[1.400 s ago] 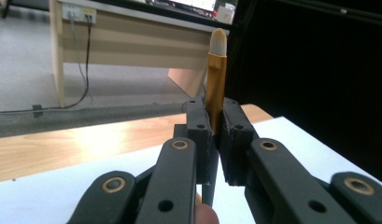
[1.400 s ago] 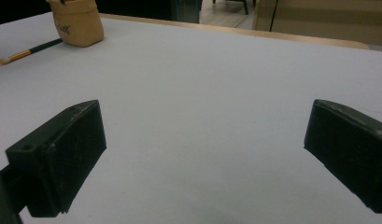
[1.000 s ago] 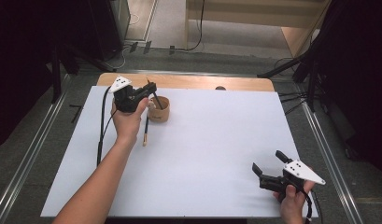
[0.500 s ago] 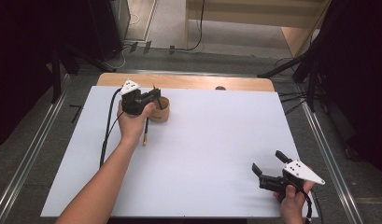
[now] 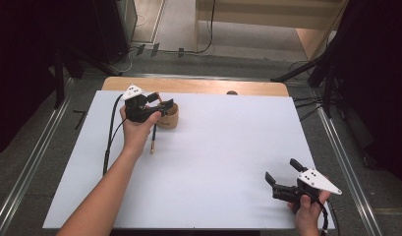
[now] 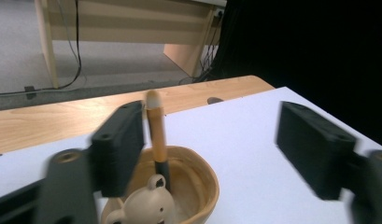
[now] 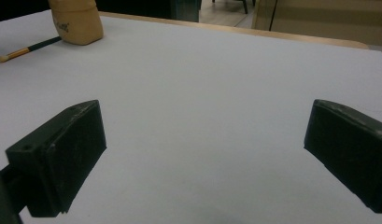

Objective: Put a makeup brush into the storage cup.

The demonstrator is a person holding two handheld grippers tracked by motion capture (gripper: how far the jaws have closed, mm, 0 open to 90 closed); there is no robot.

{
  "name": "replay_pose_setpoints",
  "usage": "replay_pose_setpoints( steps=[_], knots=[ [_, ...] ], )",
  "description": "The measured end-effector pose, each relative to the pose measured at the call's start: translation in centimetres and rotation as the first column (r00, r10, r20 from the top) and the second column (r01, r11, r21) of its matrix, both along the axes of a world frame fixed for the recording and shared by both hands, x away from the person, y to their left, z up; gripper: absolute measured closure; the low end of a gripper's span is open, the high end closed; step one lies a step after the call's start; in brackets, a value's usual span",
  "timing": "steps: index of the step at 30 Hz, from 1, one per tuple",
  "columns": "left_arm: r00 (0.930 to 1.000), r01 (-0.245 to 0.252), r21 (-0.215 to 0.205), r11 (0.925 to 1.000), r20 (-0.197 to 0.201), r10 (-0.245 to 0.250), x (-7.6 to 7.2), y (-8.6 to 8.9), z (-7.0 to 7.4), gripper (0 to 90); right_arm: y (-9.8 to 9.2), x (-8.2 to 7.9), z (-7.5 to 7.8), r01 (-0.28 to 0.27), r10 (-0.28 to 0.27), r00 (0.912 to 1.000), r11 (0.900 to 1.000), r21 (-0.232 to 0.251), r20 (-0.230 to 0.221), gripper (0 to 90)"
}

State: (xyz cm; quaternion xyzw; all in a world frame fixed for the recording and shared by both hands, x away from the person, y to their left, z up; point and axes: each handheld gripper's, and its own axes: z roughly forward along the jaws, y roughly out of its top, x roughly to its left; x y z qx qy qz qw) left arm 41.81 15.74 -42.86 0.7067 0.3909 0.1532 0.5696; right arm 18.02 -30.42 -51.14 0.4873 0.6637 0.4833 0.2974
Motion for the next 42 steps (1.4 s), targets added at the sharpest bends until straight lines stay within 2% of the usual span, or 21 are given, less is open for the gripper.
replay_pose_setpoints(
  steps=[2,4,7,10,20,27,42],
  knots=[
    [1.0,-0.006,0.001,1.0,-0.007,0.006,-0.2,0.4,0.1,10.5,0.0,0.0,0.0,0.002,-0.002,1.0,1.0,-0.004,0.002,0.0],
    [0.9997,-0.024,0.005,0.9997,-0.002,0.024,-0.4,0.8,0.2,4.2,0.0,-0.1,0.0,-0.001,0.001,1.0,1.0,-0.006,0.007,0.0],
    [1.0,-0.004,0.002,1.0,-0.005,0.004,-0.8,1.4,0.3,0.0,0.1,-0.1,0.0,0.0,0.0,1.0,1.0,-0.007,0.007,0.0],
    [1.0,0.001,0.033,0.9995,0.001,-0.001,-1.4,1.7,0.2,0.0,0.1,-0.1,0.0,0.001,-0.001,1.0,1.0,-0.008,0.007,0.0],
    [0.9999,-0.006,0.021,0.9998,0.013,0.006,-3.4,3.3,0.3,0.0,0.0,0.0,0.1,-0.002,0.002,0.9999,1.0,-0.007,0.013,0.0],
    [0.9996,-0.002,0.044,0.999,0.028,0.001,-4.9,4.0,0.4,0.0,0.0,0.0,0.1,-0.004,0.004,0.9999,1.0,-0.008,0.015,0.0],
    [0.9992,-0.015,0.015,0.9998,0.038,0.014,-8.2,6.5,0.0,0.0,0.1,0.0,0.0,-0.002,0.003,0.9999,1.0,-0.016,0.012,0.0]
  ],
)
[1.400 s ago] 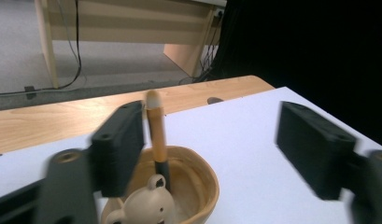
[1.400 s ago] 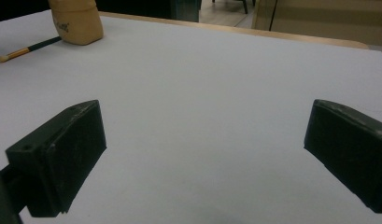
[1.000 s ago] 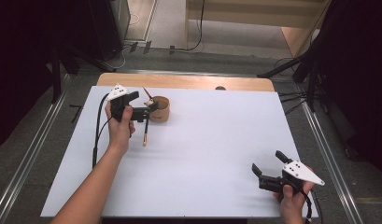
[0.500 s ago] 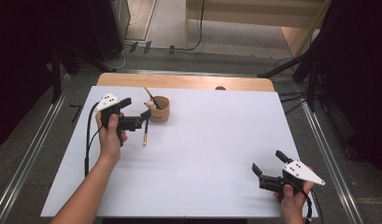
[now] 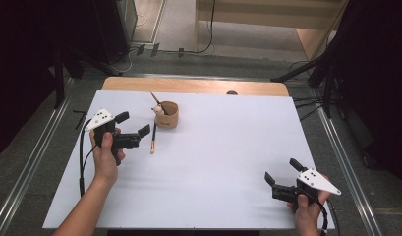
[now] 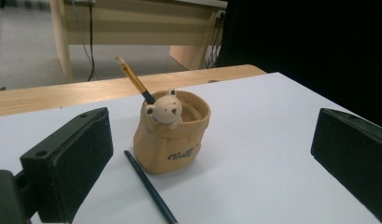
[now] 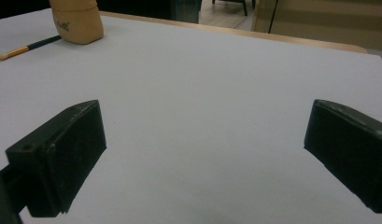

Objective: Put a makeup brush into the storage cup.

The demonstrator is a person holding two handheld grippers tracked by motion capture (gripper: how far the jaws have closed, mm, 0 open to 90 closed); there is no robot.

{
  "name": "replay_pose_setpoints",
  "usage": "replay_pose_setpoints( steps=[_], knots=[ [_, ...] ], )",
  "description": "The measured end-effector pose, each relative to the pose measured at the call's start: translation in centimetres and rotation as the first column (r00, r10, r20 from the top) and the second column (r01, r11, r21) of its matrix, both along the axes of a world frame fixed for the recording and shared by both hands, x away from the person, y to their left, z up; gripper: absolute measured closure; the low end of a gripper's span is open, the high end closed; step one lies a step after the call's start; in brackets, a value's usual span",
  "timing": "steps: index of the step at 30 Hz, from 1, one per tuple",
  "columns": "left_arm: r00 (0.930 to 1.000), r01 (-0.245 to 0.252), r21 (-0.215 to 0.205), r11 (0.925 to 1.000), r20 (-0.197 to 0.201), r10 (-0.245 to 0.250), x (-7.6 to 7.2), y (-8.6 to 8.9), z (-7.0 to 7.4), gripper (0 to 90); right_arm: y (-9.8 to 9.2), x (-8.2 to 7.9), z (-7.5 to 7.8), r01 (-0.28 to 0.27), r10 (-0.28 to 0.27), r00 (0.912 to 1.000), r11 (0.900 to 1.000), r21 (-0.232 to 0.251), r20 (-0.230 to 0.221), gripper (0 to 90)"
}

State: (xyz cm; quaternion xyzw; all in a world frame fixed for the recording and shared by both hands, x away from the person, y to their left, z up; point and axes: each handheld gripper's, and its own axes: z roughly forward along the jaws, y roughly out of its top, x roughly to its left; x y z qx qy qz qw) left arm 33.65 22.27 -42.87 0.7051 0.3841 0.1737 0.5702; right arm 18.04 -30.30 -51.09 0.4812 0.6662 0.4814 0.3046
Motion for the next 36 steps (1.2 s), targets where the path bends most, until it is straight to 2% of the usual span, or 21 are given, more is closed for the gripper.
replay_pose_setpoints(
  steps=[8,11,22,36],
  knots=[
    [0.9998,-0.017,0.017,0.9997,-0.005,0.017,-1.4,1.3,-0.8,0.0,0.0,0.0,0.0,0.002,-0.002,1.0,1.0,-0.001,-0.001,0.0],
    [0.9997,-0.021,0.01,0.9997,-0.006,0.022,-2.0,1.7,-1.1,0.0,0.0,0.0,0.0,0.003,-0.003,1.0,1.0,0.002,0.001,0.0],
    [0.9996,-0.028,0.043,0.9987,0.004,0.028,-3.9,2.6,-1.9,0.0,0.0,0.0,0.0,0.0,0.0,1.0,1.0,-0.002,0.001,0.0],
    [0.9974,-0.072,0.047,0.9963,0.001,0.072,-6.0,5.4,-3.2,0.0,0.1,0.0,0.1,-0.002,0.002,1.0,1.0,-0.004,0.002,0.0]
  ],
)
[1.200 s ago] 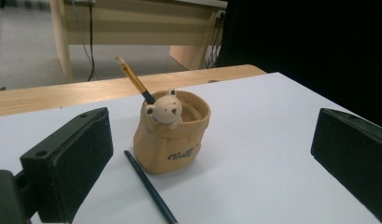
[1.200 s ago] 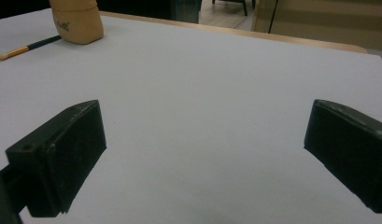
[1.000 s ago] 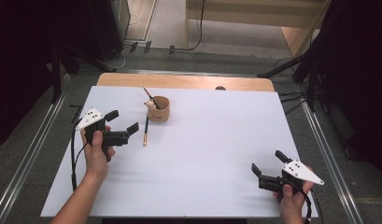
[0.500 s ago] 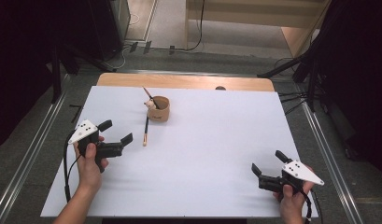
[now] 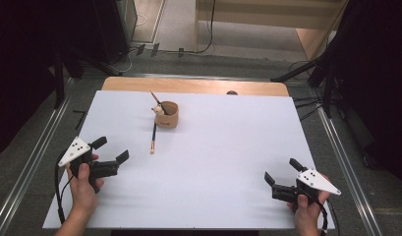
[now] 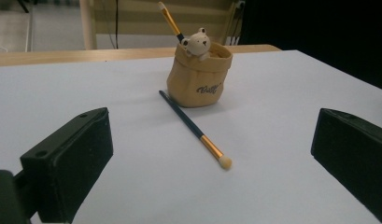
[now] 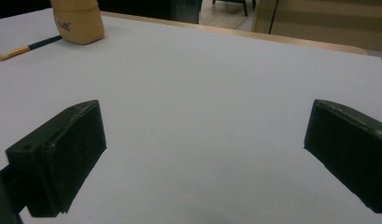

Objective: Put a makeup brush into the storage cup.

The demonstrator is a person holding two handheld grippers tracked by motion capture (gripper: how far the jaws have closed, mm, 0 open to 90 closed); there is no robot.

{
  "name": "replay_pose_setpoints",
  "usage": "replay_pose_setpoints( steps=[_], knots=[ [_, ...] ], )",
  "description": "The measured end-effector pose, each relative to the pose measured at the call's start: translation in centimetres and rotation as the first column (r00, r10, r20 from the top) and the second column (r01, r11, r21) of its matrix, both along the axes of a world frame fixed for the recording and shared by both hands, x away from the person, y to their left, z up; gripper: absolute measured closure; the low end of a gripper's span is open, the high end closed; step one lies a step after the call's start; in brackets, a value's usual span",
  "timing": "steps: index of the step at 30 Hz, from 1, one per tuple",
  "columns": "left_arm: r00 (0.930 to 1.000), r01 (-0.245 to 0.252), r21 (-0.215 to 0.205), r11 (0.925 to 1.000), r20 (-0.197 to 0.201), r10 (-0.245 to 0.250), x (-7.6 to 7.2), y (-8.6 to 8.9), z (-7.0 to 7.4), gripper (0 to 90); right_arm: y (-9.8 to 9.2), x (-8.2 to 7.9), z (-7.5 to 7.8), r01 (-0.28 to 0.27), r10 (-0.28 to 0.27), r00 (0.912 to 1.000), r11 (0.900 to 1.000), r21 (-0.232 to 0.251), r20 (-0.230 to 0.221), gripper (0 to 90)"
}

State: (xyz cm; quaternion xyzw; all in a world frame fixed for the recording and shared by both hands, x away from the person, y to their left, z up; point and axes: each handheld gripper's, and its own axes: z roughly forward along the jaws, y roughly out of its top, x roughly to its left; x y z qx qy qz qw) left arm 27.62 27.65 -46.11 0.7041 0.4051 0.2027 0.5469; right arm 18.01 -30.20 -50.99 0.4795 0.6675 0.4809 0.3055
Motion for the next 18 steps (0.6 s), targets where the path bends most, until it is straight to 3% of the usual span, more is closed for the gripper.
replay_pose_setpoints(
  steps=[18],
  knots=[
    [0.9999,-0.003,0.04,0.9992,-0.014,0.003,-1.7,1.2,-1.1,0.0,-0.1,-0.2,0.2,0.005,-0.005,1.0,1.0,0.006,0.004,0.0]
  ],
)
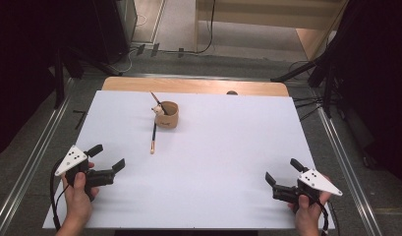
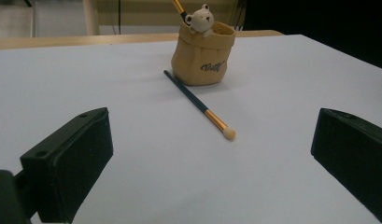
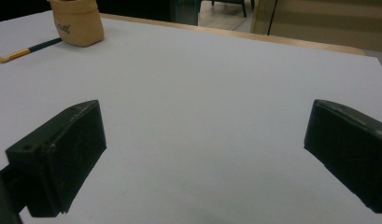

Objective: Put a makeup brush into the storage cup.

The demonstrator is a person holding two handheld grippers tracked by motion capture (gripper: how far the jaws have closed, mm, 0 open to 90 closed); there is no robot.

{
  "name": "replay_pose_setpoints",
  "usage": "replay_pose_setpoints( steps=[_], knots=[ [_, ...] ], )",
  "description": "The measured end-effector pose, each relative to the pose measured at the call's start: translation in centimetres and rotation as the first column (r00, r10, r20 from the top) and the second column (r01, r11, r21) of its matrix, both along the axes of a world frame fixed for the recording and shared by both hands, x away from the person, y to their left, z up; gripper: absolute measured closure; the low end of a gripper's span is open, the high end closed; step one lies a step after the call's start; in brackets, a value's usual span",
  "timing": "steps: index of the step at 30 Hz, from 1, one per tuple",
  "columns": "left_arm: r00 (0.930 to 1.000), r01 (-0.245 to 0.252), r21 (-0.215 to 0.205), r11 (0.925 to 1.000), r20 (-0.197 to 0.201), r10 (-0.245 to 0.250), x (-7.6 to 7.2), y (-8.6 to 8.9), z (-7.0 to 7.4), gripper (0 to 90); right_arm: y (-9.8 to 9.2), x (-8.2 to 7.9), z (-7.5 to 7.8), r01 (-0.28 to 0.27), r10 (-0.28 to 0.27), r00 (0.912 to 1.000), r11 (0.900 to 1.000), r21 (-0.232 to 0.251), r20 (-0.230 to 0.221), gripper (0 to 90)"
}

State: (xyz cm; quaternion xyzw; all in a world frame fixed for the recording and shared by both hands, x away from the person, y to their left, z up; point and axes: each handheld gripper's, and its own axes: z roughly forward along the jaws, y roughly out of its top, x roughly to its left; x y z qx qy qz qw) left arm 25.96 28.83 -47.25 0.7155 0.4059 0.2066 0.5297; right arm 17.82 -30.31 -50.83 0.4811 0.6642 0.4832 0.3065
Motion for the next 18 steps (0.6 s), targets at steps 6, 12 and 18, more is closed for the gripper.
replay_pose_setpoints(
  steps=[6,12,18],
  knots=[
    [0.9999,-0.007,0.008,0.9999,-0.015,0.007,-0.4,0.6,-0.4,0.0,0.0,0.0,0.1,0.003,-0.003,1.0,1.0,-0.001,0.007,0.0],
    [0.9998,-0.022,0.028,0.9994,0.003,0.021,-1.0,1.5,-0.6,0.0,-0.1,-0.1,0.2,0.01,-0.01,0.9999,1.0,0.001,0.011,0.0],
    [0.9995,-0.031,0.053,0.9981,-0.003,0.031,-1.6,2.2,-1.0,0.0,-0.2,-0.1,0.2,0.013,-0.013,0.9999,1.0,0.007,0.007,0.0]
  ],
)
